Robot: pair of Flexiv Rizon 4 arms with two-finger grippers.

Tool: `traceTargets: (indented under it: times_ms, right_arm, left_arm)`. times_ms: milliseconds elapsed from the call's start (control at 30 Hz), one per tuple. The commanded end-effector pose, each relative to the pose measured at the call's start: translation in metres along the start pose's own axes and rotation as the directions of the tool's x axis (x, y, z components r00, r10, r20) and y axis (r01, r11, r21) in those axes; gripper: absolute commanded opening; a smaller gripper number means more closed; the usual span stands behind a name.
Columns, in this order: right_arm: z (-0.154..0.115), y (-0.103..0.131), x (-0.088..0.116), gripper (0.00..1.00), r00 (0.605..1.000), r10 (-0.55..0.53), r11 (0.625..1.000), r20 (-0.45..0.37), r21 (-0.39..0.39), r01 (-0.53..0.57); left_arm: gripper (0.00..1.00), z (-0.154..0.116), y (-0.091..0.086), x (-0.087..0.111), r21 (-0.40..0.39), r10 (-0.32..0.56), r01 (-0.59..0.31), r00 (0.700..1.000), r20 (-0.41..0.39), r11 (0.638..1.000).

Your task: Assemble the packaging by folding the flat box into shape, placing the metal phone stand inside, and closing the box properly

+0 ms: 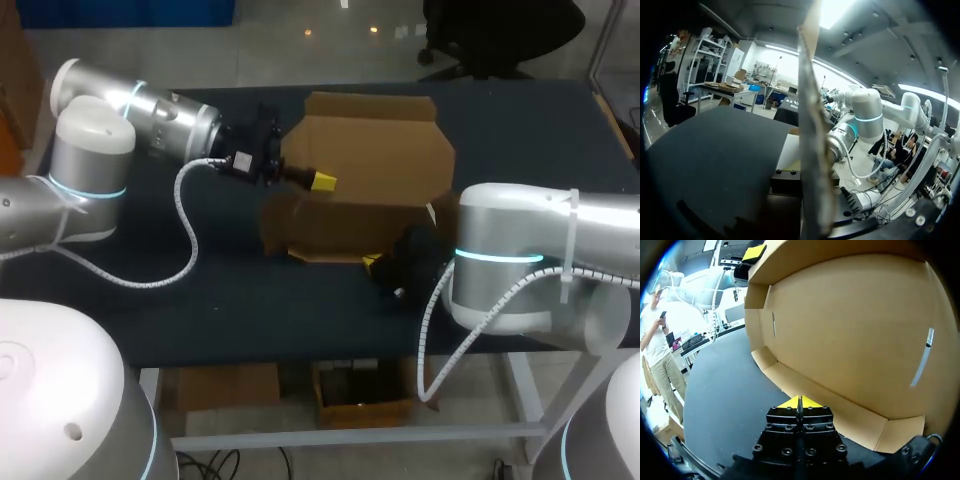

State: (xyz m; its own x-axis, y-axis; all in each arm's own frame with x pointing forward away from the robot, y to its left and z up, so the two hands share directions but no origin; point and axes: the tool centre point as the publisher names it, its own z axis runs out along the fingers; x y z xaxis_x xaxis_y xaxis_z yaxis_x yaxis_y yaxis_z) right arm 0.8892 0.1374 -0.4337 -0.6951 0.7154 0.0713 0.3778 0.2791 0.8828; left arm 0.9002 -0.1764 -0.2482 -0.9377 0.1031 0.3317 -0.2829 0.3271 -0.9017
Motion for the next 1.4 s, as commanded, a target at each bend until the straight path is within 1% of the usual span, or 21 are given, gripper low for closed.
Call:
traceTargets:
  times_ms: [33, 200, 300, 467, 667, 1400]
  right_arm:
    - [0.005, -0.005, -0.003, 0.0, 1.0, 0.0, 1.0, 0.0, 0.0, 0.0]
    - [0.005, -0.005, -0.003, 0.0, 1.0, 0.0, 1.0, 0.0, 0.0, 0.0]
    - [0.005, -0.005, -0.003, 0.0, 1.0, 0.0, 1.0, 0.0, 0.0, 0.0]
    - [0.005, -0.005, -0.003, 0.0, 1.0, 0.0, 1.0, 0.0, 0.0, 0.0]
    - [0.005, -0.005, -0.003, 0.0, 1.0, 0.0, 1.0, 0.0, 0.0, 0.0]
    - [0.005, -0.005, -0.003, 0.0, 1.0, 0.0, 1.0, 0.0, 0.0, 0.0]
  left_arm:
    - [0.0, 0.0, 0.004, 0.0, -0.004, 0.002, -0.002, 1.0, 0.0, 1.0]
    - [0.0, 0.001, 0.007, 0.001, 0.0, 0.015, -0.015, 1.0, -0.002, 1.0]
    - [0.0, 0.001, 0.008, 0.001, 0.022, 0.031, -0.031, 0.999, -0.005, 0.999]
    - [0.0, 0.002, 0.011, 0.0, 0.031, 0.031, -0.031, 1.0, -0.004, 0.999]
    - [0.0, 0.004, 0.013, -0.002, 0.023, 0.028, -0.029, 0.999, 0.016, 0.999]
    - [0.0, 0.005, 0.014, -0.003, 0.013, 0.033, -0.034, 0.999, 0.039, 0.999]
